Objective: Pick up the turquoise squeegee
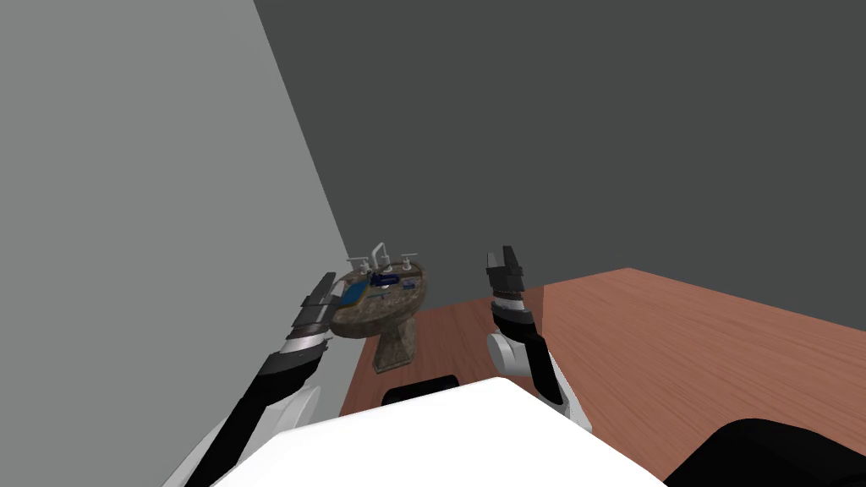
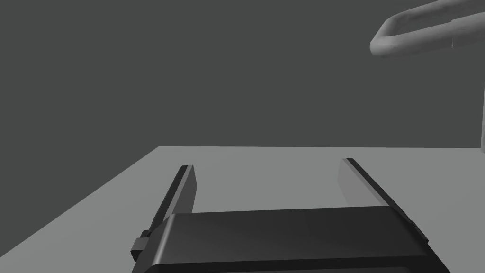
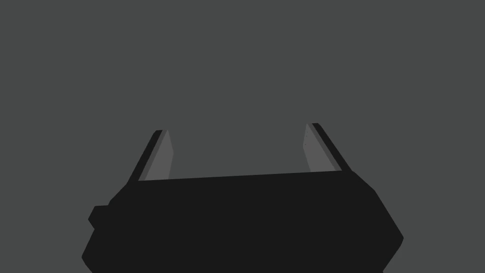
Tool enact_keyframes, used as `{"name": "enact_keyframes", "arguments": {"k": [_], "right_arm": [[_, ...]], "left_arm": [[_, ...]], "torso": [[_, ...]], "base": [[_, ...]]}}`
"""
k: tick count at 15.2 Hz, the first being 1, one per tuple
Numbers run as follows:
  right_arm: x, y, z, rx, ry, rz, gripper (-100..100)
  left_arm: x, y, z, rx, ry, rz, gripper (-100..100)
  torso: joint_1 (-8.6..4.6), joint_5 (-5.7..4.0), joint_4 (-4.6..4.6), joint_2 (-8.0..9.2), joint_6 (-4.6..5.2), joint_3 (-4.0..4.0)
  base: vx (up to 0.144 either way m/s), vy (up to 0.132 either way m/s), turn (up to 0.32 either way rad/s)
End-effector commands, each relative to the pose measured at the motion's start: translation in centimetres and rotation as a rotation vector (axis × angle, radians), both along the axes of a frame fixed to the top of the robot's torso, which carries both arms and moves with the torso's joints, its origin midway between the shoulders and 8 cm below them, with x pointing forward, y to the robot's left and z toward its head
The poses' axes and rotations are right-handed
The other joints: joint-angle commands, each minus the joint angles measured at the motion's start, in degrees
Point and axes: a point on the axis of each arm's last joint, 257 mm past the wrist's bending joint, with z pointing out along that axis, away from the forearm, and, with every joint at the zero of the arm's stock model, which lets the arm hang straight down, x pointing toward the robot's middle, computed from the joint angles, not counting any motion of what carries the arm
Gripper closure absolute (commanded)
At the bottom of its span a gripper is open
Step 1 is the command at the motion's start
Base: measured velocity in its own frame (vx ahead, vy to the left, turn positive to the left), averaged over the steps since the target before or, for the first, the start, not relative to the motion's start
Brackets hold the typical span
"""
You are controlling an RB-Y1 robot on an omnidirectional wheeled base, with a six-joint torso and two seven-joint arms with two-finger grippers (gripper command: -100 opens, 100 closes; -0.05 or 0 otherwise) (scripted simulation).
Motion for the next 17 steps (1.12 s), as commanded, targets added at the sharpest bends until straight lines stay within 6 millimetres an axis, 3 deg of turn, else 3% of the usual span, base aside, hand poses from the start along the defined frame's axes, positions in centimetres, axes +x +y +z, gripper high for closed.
{"name": "enact_keyframes", "arguments": {"k": [1,17], "right_arm": [[0.0,0.0,0.0,0.000,0.000,0.000,0],[0.0,0.0,0.0,0.000,0.000,0.000,0]], "left_arm": [[0.8,0.0,-0.7,0.002,0.033,-0.015,-100],[6.4,1.5,-8.8,-0.071,0.344,-0.076,-100]], "torso": [[0.00,0.00,0.00,0.00,0.00,0.00],[-0.02,0.00,-0.01,-0.02,-0.01,-0.01]], "base": [[0.014,-0.005,-0.015],[0.015,-0.005,-0.015]]}}
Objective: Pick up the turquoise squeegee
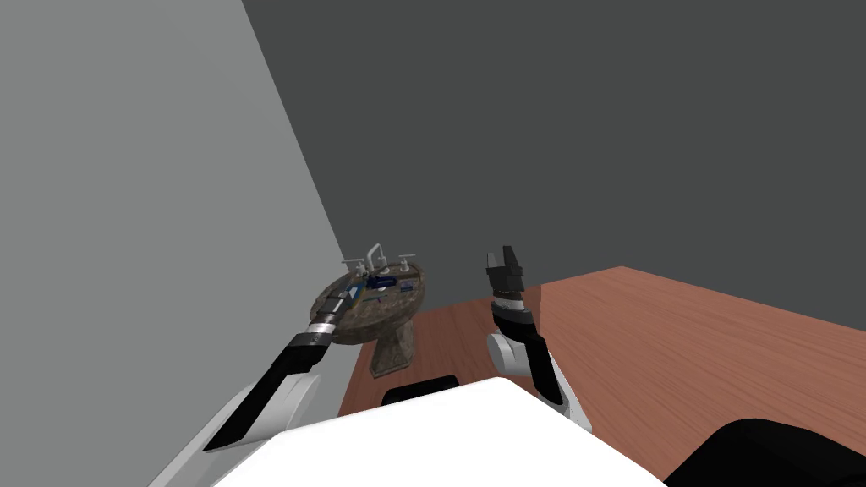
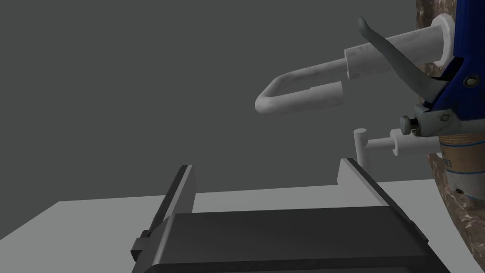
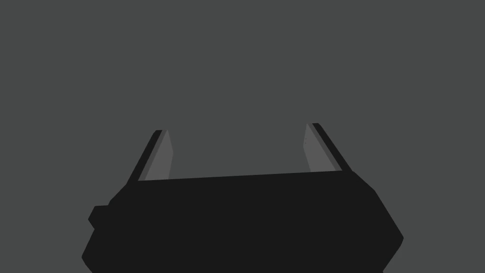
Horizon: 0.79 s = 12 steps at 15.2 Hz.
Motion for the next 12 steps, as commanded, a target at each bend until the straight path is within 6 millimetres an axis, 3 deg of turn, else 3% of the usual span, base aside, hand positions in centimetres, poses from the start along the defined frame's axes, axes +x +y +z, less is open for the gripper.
{"name": "enact_keyframes", "arguments": {"k": [1,12], "right_arm": [[0.0,0.0,0.0,0.000,0.000,0.000,0],[0.0,0.0,0.0,0.000,0.000,0.000,0]], "left_arm": [[0.6,0.3,-1.1,-0.013,0.041,0.001,-100],[3.6,2.0,-7.7,-0.115,0.281,0.019,-100]], "torso": [[0.00,0.00,0.00,0.00,0.00,0.00],[-0.01,0.00,0.00,-0.01,-0.01,-0.01]], "base": [[0.014,-0.005,-0.018],[0.018,-0.005,-0.018]]}}
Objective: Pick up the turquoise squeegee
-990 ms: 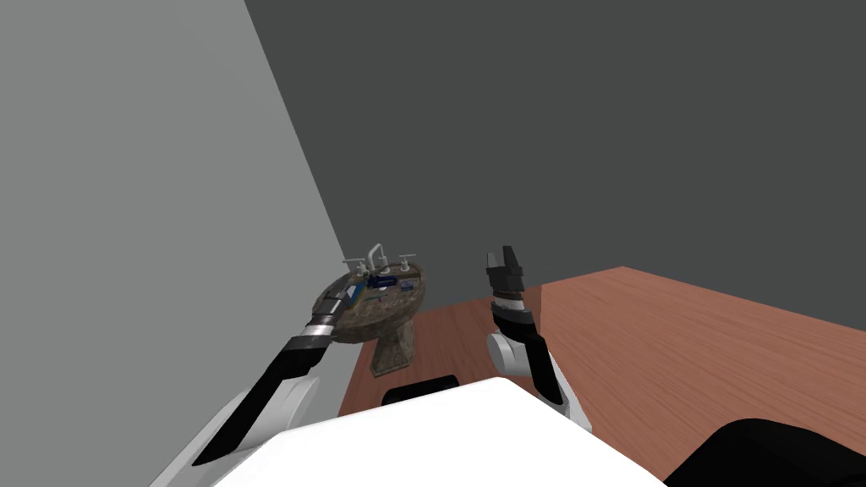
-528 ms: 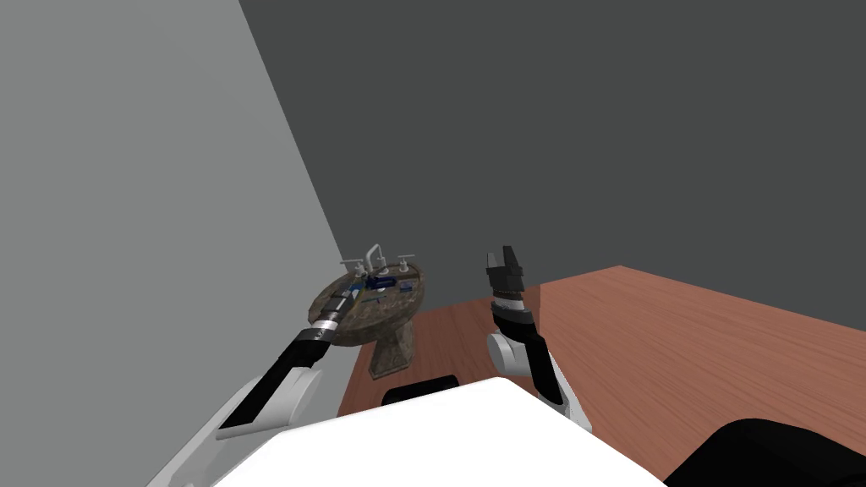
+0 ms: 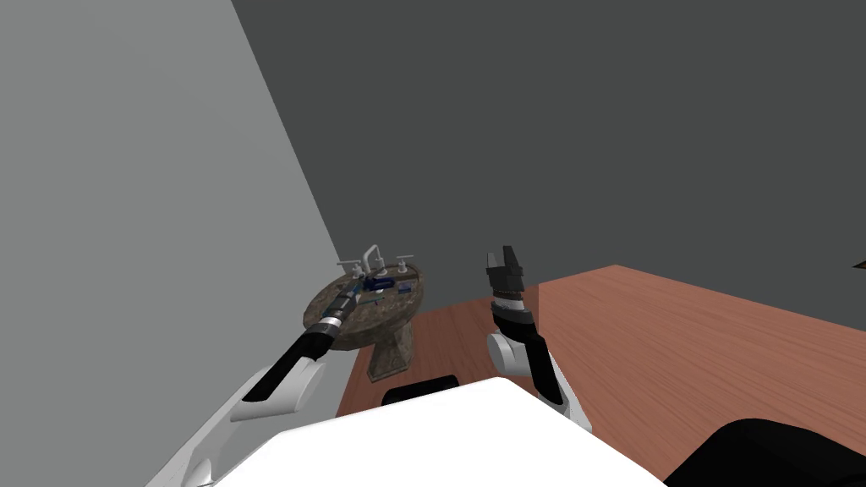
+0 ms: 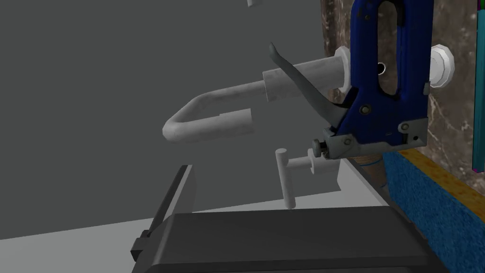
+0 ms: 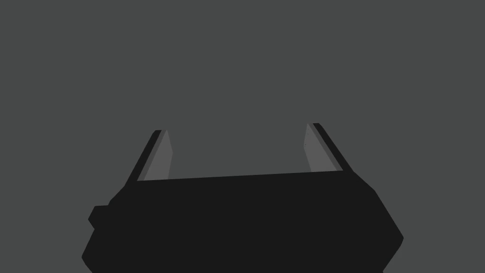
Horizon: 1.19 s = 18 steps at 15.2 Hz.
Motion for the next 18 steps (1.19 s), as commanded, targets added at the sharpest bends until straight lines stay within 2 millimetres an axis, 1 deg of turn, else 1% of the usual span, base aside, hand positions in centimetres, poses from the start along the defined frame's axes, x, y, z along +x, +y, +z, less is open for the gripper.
{"name": "enact_keyframes", "arguments": {"k": [1,2,5,6,7,8,9,10,11,12,13,14,15,16,17,18], "right_arm": [[0.0,0.0,0.0,0.000,0.000,0.000,0],[0.0,0.0,0.0,0.000,0.000,0.000,0],[0.0,0.0,0.0,0.000,0.000,0.000,0],[0.0,0.0,0.0,0.000,0.000,0.000,0],[0.0,0.0,0.0,0.000,0.000,0.000,0],[0.0,0.0,0.0,0.000,0.000,0.000,0],[0.0,0.0,0.0,0.000,0.000,0.000,0],[0.0,0.0,0.0,0.000,0.000,0.000,0],[0.0,0.0,0.0,0.000,0.000,0.000,0],[0.0,0.0,0.0,0.000,0.000,0.000,0],[0.0,0.0,0.0,0.000,0.000,0.000,0],[0.0,0.0,0.0,0.000,0.000,0.000,0],[0.0,0.0,0.0,0.000,0.000,0.000,0],[0.0,0.0,0.0,0.000,0.000,0.000,0],[0.0,0.0,0.0,0.000,0.000,0.000,0],[0.0,0.0,0.0,0.000,0.000,0.000,0]], "left_arm": [[0.3,0.3,-1.3,-0.017,0.046,0.008,-100],[0.7,0.5,-2.1,-0.036,0.076,0.013,-100],[0.9,0.9,-3.6,-0.054,0.130,0.024,-100],[1.2,1.1,-4.5,-0.074,0.160,0.030,-100],[1.2,1.1,-4.8,-0.074,0.171,0.033,-100],[1.4,1.3,-5.6,-0.093,0.202,0.040,-100],[1.4,1.4,-5.9,-0.093,0.211,0.042,-100],[1.6,1.6,-6.7,-0.112,0.240,0.049,-100],[1.5,1.6,-7.0,-0.112,0.250,0.052,-100],[1.7,1.8,-7.9,-0.130,0.283,0.061,-100],[1.7,1.9,-8.0,-0.130,0.288,0.062,-100],[1.8,2.0,-8.9,-0.149,0.319,0.071,-100],[1.7,2.0,-9.0,-0.149,0.325,0.073,-100],[1.8,2.2,-9.9,-0.167,0.356,0.081,-100],[1.8,2.2,-10.0,-0.167,0.361,0.083,-100],[1.8,2.4,-10.9,-0.184,0.395,0.093,-100]], "torso": [[0.00,0.00,0.00,0.00,0.00,0.00],[0.00,0.00,0.00,0.00,0.00,0.00],[-0.01,0.00,0.00,0.00,0.00,0.00],[-0.01,0.00,0.00,0.00,0.00,0.00],[-0.01,0.00,0.00,0.00,0.01,0.00],[-0.01,0.00,0.00,0.00,0.00,0.00],[0.00,0.00,0.00,0.00,0.00,0.00],[0.00,0.00,0.00,0.00,-0.01,0.00],[0.00,0.00,0.00,0.00,0.00,0.00],[0.00,0.00,0.00,0.01,0.00,0.00],[0.00,0.00,0.00,0.00,0.00,0.00],[0.00,0.00,0.00,0.00,0.00,0.00],[0.00,0.00,0.00,0.00,0.00,0.00],[0.00,0.00,0.00,0.01,0.00,0.00],[-0.01,0.00,0.00,0.01,0.00,0.01],[-0.01,0.00,0.00,0.02,-0.01,0.01]], "base": [[0.017,-0.004,-0.015],[0.018,-0.005,-0.019],[0.018,-0.006,-0.018],[0.018,-0.006,-0.018],[0.017,-0.007,-0.019],[0.019,-0.004,-0.018],[0.018,-0.002,-0.016],[0.018,-0.002,-0.017],[0.016,-0.002,-0.014],[0.019,-0.003,-0.020],[0.018,-0.003,-0.017],[0.016,-0.004,-0.018],[0.016,-0.004,-0.016],[0.016,-0.005,-0.016],[0.015,-0.005,-0.012],[0.016,-0.005,-0.016]]}}
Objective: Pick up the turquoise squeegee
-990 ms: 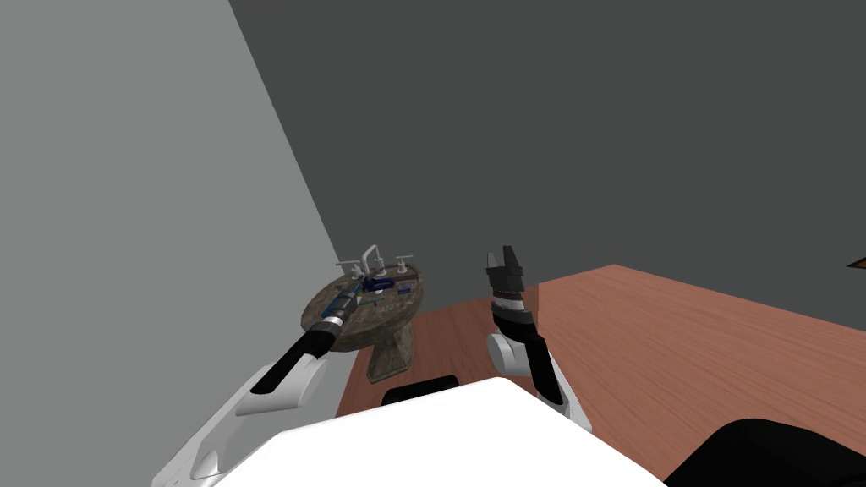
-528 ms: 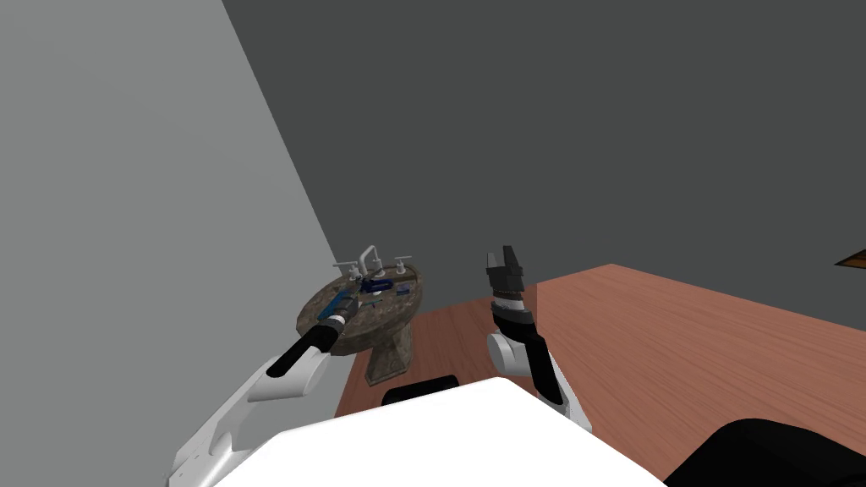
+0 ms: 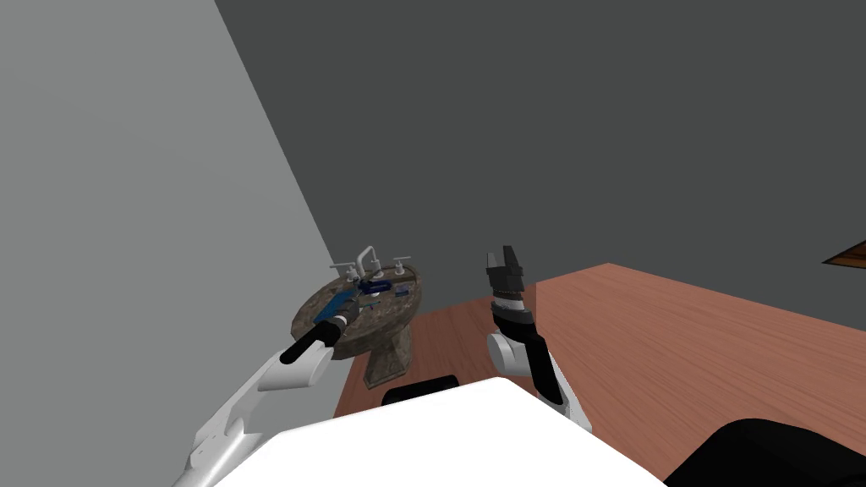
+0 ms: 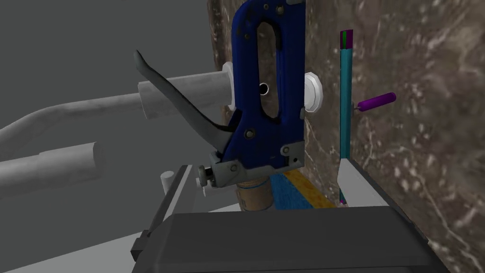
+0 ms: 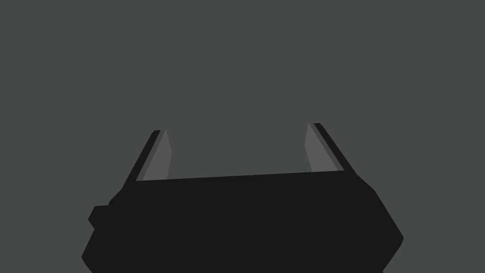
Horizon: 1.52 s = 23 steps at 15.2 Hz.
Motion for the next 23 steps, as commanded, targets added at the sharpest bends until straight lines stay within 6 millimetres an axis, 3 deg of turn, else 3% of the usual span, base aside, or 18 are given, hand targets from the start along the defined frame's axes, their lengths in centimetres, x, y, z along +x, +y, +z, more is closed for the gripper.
{"name": "enact_keyframes", "arguments": {"k": [1,12,19,20,23], "right_arm": [[0.0,0.0,0.0,0.000,0.000,0.000,0],[0.0,0.0,0.0,0.000,0.000,0.000,0],[0.0,0.0,0.0,0.000,0.000,0.000,0],[0.0,0.0,0.0,0.000,0.000,0.000,0],[0.0,0.0,0.0,0.000,0.000,0.000,0]], "left_arm": [[0.0,0.1,-0.9,-0.015,0.033,0.010,-100],[-0.5,0.6,-5.9,-0.115,0.231,0.077,-100],[-0.4,0.6,-6.8,-0.122,0.243,0.086,-100],[-0.3,0.6,-6.8,-0.122,0.242,0.086,100],[-0.4,0.6,-6.9,-0.123,0.245,0.087,100]], "torso": [[0.00,0.00,0.00,0.00,0.00,0.00],[0.01,0.00,0.00,0.01,0.00,0.01],[0.07,0.01,-0.03,-0.15,0.00,-0.08],[0.06,0.01,-0.03,-0.13,-0.01,-0.08],[0.00,-0.04,0.05,0.03,0.02,0.04]], "base": [[0.015,-0.003,-0.012],[0.015,-0.003,-0.015],[0.033,0.005,-0.018],[0.015,0.004,-0.001],[0.004,0.001,0.000]]}}
